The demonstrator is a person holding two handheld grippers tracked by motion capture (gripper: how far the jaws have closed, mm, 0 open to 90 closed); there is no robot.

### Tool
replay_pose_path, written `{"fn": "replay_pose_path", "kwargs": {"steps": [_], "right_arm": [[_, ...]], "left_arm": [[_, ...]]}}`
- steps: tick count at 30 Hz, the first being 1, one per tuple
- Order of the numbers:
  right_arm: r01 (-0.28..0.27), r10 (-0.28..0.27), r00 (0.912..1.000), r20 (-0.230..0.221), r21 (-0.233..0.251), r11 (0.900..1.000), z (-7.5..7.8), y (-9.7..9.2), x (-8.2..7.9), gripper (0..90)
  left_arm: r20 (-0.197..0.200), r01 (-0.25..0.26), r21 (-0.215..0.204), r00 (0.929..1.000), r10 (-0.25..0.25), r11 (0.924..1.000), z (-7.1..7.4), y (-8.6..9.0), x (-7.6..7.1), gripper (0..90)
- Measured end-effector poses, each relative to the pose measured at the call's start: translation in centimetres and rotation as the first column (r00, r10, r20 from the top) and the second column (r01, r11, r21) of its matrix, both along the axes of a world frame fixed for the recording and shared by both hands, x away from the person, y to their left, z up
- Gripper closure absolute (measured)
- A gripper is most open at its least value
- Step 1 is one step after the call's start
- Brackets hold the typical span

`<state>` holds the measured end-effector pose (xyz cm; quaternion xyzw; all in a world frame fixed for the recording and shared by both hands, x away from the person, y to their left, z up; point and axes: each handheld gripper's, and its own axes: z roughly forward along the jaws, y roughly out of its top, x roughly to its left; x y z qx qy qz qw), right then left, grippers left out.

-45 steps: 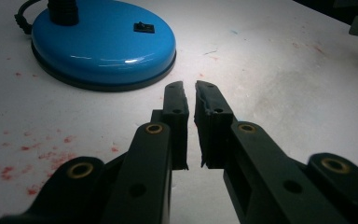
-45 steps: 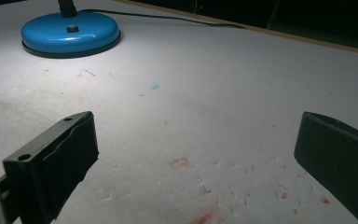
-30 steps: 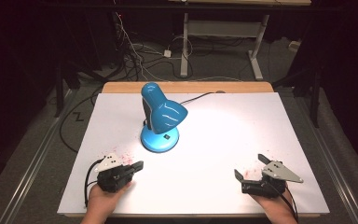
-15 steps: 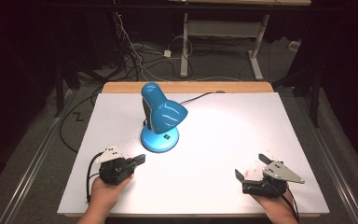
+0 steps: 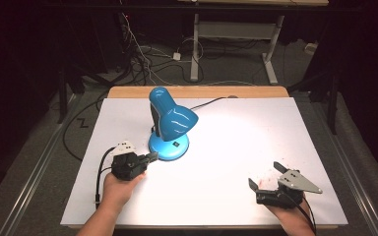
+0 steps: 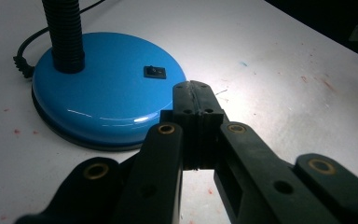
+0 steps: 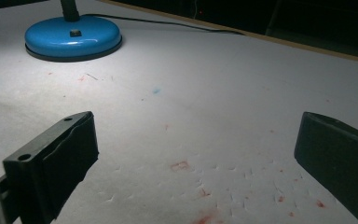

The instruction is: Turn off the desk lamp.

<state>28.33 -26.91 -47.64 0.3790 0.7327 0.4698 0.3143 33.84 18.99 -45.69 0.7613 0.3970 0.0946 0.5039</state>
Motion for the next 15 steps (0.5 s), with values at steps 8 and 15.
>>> {"fn": "replay_pose_path", "kwargs": {"steps": [8,15], "right_arm": [[0.000,0.000,1.0000,0.001,0.000,1.0000,0.0,0.0,0.0,0.3],[0.000,0.000,1.0000,0.002,0.004,1.0000,0.0,-0.1,0.0,0.3]], "left_arm": [[-0.010,-0.006,0.006,0.9999,0.006,1.0000,-0.2,-0.8,1.8,88.0],[-0.017,-0.023,0.005,0.9996,0.023,0.9997,-0.5,-1.1,2.9,88.0]]}}
